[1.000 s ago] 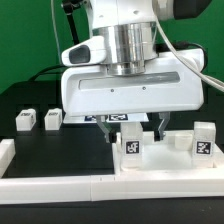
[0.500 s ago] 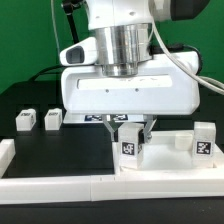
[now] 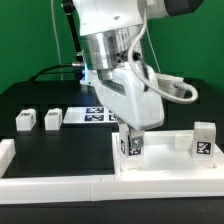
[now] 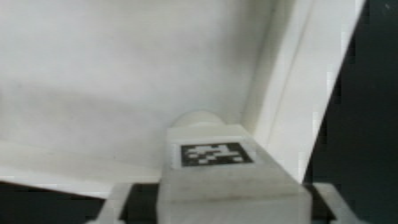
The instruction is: Assemble square table
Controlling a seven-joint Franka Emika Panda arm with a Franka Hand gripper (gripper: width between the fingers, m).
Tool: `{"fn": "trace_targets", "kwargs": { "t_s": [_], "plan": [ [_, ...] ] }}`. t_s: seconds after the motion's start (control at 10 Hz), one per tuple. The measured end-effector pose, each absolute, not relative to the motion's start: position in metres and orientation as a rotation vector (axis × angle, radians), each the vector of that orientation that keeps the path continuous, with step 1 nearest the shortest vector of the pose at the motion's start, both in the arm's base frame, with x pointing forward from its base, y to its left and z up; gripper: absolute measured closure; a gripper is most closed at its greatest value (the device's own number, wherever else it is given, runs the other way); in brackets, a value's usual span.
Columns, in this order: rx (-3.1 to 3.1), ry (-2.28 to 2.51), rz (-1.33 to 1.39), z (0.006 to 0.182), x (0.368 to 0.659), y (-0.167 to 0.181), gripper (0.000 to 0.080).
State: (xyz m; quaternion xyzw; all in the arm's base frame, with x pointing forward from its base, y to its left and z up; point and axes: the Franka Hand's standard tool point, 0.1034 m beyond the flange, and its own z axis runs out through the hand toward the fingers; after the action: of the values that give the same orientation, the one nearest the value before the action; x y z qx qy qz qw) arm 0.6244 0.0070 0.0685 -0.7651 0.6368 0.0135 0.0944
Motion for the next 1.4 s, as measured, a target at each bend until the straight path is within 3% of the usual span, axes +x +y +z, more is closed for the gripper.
{"fn": "trace_targets", "kwargs": {
  "t_s": [0.2,0.3,0.4,0.5,0.6,0.7,0.9,1.3,1.4],
  "plan": [
    [-2.193,1.979,0.046,0.0684,0.6244,0.008,0.0505],
    [-2.22,1.95,0.043,0.0682,0.6243,0.008,0.0388],
    [-2.228,1.942,0.043,0.0679,0.6239,0.0083,0.0388],
    [-2.432,1.691,0.005,0.0665,0.6227,0.0079,0.0224],
    [-2.605,1.418,-0.028,0.0665,0.6228,0.0061,0.0224],
    [-2.659,1.32,-0.038,0.0667,0.6229,0.0064,0.0164],
    [-2.759,1.108,-0.058,0.0663,0.6227,0.0053,0.0153],
    [-3.016,0.133,-0.083,0.0724,0.6256,0.0041,0.0151],
    [-3.022,0.154,-0.14,0.0746,0.6299,0.0012,0.0151]
  ]
}}
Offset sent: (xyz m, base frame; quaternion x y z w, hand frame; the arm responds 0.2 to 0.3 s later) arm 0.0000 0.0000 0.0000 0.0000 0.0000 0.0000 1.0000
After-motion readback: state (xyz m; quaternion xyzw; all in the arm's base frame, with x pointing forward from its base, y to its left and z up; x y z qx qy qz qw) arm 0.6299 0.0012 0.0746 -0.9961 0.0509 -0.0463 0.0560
